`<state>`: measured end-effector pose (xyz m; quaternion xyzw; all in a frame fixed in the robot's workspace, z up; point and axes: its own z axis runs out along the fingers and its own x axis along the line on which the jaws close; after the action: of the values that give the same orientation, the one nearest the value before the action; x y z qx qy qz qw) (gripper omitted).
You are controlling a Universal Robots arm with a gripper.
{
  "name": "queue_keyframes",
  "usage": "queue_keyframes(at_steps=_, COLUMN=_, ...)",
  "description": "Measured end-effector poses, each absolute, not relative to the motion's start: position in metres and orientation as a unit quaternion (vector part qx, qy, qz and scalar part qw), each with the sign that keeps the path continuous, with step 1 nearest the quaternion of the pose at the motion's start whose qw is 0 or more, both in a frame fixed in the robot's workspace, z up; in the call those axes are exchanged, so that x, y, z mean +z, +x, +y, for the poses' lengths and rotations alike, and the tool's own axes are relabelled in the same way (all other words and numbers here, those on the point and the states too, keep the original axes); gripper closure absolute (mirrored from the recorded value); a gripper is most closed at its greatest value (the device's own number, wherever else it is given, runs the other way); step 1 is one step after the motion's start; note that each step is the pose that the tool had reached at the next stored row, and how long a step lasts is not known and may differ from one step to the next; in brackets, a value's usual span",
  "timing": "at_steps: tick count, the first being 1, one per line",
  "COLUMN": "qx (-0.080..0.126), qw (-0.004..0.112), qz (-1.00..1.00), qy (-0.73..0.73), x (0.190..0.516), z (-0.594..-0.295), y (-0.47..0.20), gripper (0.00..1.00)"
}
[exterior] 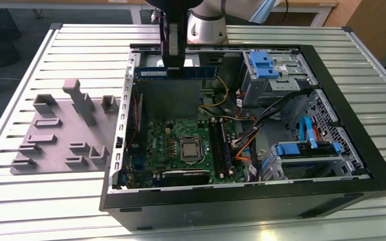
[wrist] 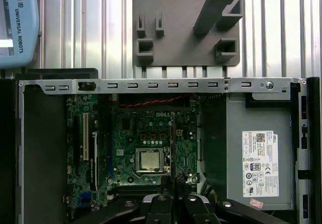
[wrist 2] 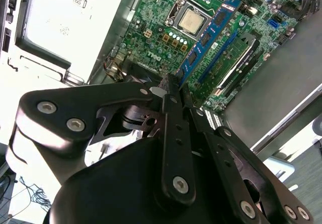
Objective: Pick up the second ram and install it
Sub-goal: 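Pick up the second ram and move it above second insertion slot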
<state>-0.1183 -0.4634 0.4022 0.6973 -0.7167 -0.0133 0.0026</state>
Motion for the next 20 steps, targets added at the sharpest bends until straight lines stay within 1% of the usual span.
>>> queue_keyframes(at_steps=20, qx=-0.013, qw=0.003, qz=-0.717, qy=0.697, x=0.402, z=-0.463, y=-0.097, gripper=0.86)
